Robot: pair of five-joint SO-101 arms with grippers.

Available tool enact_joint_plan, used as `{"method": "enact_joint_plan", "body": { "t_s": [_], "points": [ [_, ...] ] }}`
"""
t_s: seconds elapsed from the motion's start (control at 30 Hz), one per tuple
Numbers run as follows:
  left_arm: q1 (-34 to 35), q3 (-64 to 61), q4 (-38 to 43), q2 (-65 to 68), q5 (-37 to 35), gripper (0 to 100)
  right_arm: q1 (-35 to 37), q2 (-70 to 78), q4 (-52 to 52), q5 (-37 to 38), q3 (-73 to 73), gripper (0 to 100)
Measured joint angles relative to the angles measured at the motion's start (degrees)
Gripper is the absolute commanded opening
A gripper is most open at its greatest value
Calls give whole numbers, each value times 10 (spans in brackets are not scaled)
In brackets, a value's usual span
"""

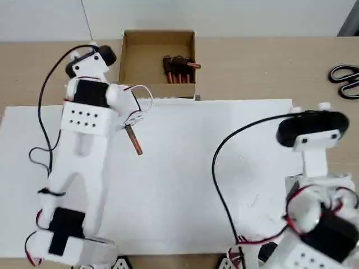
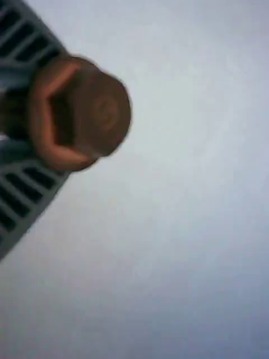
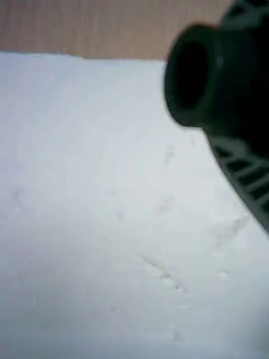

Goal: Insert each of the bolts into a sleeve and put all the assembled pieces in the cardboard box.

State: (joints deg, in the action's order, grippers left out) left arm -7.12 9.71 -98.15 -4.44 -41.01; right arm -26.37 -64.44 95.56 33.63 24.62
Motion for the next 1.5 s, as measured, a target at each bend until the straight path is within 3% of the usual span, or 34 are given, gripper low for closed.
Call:
{"method": "enact_joint_plan", "body": {
  "t_s": [0.33, 0.73, 0.97, 1.5],
  "points": [
    [0, -81, -2, -196, 86, 6, 40, -156, -140, -69, 137, 4],
    [14, -232, 11, -405, 105, 6, 241, -231, -147, -202, 222, 3],
    [102, -362, 89, -535, 176, 6, 313, -266, -147, -282, 264, 3],
    [115, -711, 273, -929, 192, 6, 469, -389, -167, -369, 419, 3]
  ]
}}
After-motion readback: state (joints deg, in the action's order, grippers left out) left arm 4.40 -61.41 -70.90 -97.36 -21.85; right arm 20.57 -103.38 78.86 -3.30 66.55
